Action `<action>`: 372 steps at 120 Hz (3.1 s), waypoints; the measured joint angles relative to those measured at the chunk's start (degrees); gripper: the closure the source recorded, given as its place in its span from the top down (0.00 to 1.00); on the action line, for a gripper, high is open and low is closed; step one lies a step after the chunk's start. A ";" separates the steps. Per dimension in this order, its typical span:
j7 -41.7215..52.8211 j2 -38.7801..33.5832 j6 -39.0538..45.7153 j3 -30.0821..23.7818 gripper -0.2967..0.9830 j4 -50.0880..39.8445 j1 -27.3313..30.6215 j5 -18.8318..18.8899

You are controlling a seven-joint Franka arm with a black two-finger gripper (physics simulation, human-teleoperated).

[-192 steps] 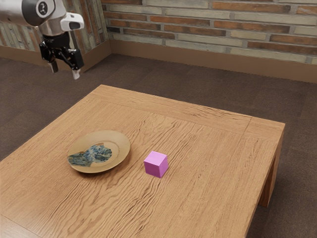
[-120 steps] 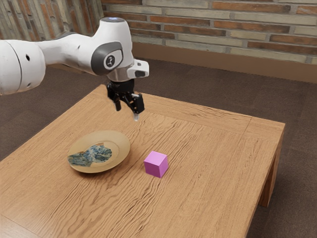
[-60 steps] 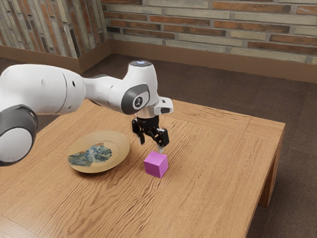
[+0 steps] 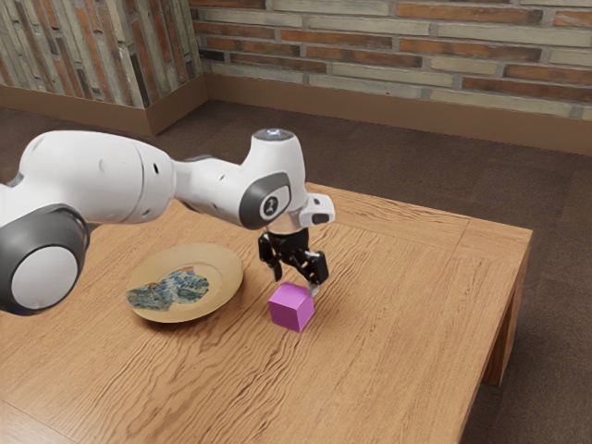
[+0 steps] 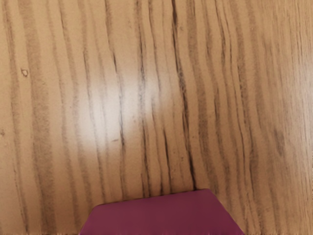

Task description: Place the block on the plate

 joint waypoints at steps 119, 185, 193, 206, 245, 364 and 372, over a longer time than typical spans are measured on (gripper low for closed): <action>-1.82 -0.20 2.77 0.08 0.57 -3.60 0.01 -1.25; -3.35 -7.97 0.02 0.09 0.50 -6.69 4.04 3.55; -3.51 -8.56 -0.75 0.04 0.50 -7.00 5.41 4.31; -3.73 -9.14 -2.01 0.08 0.50 -7.24 7.54 5.54; -4.04 -9.46 -4.68 -0.63 0.50 -7.93 14.39 8.51; -3.27 -8.99 -7.81 -6.67 0.70 -7.93 24.42 11.31; -3.12 -9.18 -8.02 -6.68 0.72 -7.93 24.42 11.30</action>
